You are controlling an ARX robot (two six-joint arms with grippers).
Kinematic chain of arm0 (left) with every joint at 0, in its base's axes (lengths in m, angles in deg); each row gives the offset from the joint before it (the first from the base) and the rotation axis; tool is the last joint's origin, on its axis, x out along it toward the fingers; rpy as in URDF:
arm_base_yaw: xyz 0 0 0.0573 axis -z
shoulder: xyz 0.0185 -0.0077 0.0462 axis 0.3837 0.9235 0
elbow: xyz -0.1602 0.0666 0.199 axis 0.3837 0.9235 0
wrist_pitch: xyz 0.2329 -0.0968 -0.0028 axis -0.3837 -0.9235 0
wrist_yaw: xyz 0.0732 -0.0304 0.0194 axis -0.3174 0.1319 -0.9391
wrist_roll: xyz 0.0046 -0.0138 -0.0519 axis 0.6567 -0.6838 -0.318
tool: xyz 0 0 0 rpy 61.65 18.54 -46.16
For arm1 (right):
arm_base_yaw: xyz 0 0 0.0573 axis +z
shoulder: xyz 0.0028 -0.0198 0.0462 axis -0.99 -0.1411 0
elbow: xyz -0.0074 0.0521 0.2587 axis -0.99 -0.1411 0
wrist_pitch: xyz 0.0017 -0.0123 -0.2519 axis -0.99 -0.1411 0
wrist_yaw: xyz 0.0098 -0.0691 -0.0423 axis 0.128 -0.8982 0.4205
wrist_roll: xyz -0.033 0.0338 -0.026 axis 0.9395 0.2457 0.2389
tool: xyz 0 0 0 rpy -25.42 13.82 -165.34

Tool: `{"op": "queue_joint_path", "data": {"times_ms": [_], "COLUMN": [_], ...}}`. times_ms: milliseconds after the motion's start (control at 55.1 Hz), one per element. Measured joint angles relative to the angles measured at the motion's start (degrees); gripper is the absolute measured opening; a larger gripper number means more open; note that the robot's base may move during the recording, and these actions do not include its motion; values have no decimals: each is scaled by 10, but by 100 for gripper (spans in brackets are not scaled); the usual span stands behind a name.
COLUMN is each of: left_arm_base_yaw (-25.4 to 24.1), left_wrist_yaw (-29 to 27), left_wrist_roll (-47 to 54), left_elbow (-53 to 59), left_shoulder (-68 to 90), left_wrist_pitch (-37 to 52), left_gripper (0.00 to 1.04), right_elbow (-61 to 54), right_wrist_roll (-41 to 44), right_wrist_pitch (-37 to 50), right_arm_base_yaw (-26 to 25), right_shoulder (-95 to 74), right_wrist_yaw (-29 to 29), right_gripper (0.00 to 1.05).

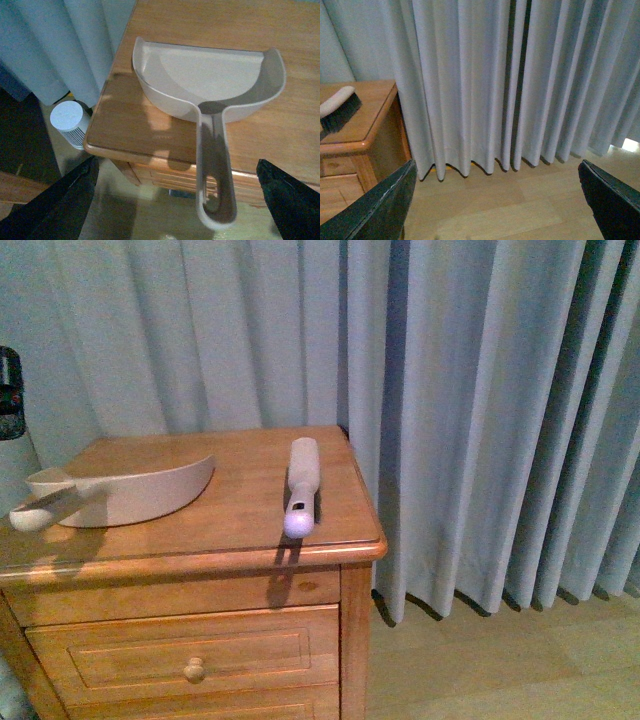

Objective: Clean up trash

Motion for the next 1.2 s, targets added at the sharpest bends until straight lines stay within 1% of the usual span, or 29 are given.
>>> {"op": "queue_joint_path", "data": {"times_ms": [109, 272, 472, 854, 890, 963, 1144, 1181, 1199], "left_arm_base_yaw": [0, 12, 13, 9, 9, 10, 12, 13, 13], "left_wrist_yaw": [-5, 0, 14, 19, 19, 19, 19, 19, 19], "left_wrist_roll": [6, 22, 71, 100, 102, 102, 102, 102, 102], "left_elbow": [-57, -98, -103, -122, -122, -125, -125, -125, -125], "left_shoulder": [67, 126, 169, 219, 220, 222, 222, 222, 222], "left_wrist_pitch": [-30, -46, -22, -8, -8, -16, -27, -31, -35], "left_gripper": [97, 97, 97, 97, 93, 73, 45, 38, 32], "right_elbow": [0, 0, 0, 0, 0, 0, 0, 0, 0], "right_wrist_roll": [0, 0, 0, 0, 0, 0, 0, 0, 0], "right_wrist_pitch": [0, 0, 0, 0, 0, 0, 0, 0, 0], "right_arm_base_yaw": [0, 0, 0, 0, 0, 0, 0, 0, 0], "right_shoulder": [0, 0, 0, 0, 0, 0, 0, 0, 0], "right_wrist_yaw": [0, 0, 0, 0, 0, 0, 0, 0, 0], "right_gripper": [97, 97, 97, 97, 97, 97, 97, 97, 97]}}
